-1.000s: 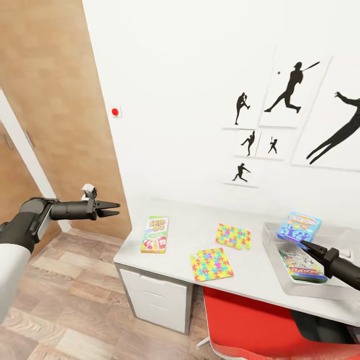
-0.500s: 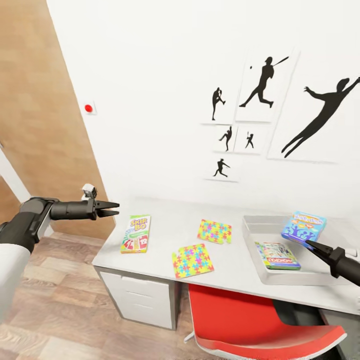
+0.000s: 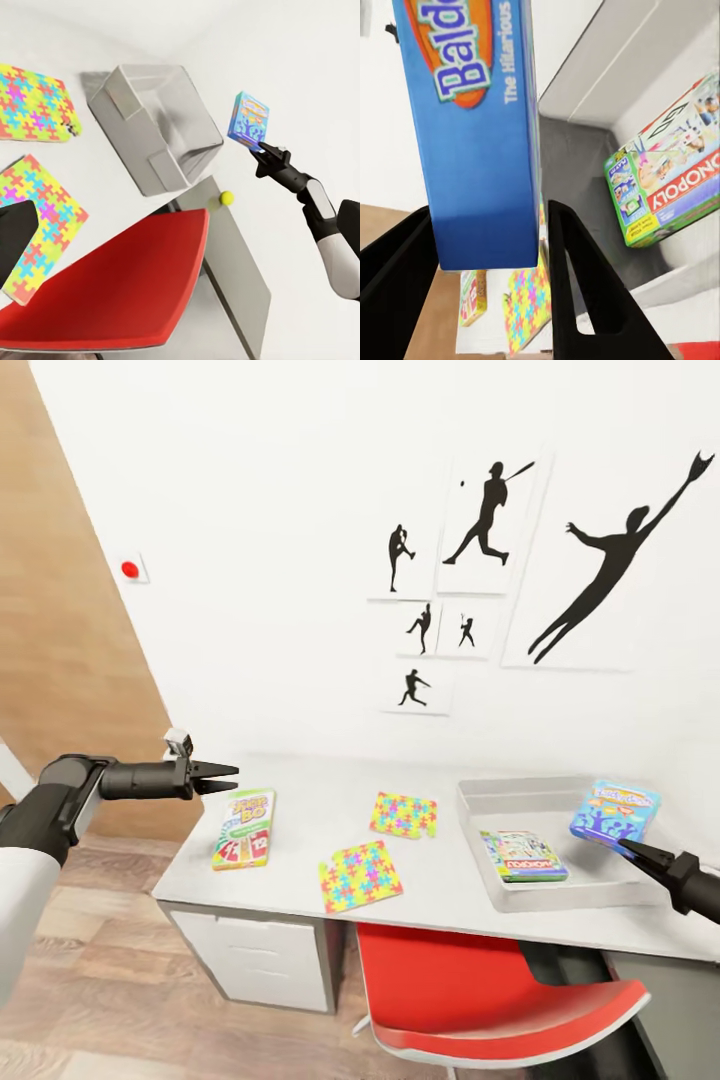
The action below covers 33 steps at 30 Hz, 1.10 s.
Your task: Put all the toys in the child's room - the three board games (two on the bed and one on the table), the two jigsaw puzzles on the table, and the tennis ball on the table - inside the toy box on the table in the child's room.
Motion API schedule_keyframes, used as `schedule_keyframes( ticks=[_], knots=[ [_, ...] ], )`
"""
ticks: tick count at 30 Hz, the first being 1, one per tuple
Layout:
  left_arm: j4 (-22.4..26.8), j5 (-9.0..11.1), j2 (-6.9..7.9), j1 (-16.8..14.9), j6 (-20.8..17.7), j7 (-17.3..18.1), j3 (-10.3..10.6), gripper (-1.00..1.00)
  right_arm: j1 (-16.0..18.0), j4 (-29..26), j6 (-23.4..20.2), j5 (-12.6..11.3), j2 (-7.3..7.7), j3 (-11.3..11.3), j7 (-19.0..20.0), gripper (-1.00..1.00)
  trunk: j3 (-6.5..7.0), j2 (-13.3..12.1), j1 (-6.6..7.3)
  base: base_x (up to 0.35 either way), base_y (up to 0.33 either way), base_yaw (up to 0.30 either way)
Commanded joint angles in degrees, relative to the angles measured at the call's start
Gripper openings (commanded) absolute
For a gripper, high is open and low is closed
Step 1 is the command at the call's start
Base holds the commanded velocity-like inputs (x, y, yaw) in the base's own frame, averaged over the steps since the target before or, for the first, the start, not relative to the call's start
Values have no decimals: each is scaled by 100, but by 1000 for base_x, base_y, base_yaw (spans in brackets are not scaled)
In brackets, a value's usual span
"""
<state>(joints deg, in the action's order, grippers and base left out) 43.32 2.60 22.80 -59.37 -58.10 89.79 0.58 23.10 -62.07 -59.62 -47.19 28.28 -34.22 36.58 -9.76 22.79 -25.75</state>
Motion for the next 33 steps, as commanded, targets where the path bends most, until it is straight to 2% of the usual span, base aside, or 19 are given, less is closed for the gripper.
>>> schedule_keyframes(
  ticks=[1, 14, 28, 33],
  knots=[
    [5, 3, 3, -4, -61, 21, 5, 100, 10, 0, -38, -9, 3, -9, 39, -100, -20, 13, -3, 0, -116, -163],
    [34, 3, 5, -4, -61, 21, 4, 100, 28, -37, -38, 16, 54, 1, 24, -100, -119, 13, -3, 18, -89, -163],
    [36, 3, 5, -4, -61, 21, 1, 100, 30, -84, -38, 24, 71, -2, 24, -100, -227, 13, -3, 94, 54, -166],
    [36, 4, 5, -4, -61, 21, 4, 100, 66, -275, -38, 22, 155, 15, 5, -100, -257, 13, -3, 23, 7, -121]
  ],
)
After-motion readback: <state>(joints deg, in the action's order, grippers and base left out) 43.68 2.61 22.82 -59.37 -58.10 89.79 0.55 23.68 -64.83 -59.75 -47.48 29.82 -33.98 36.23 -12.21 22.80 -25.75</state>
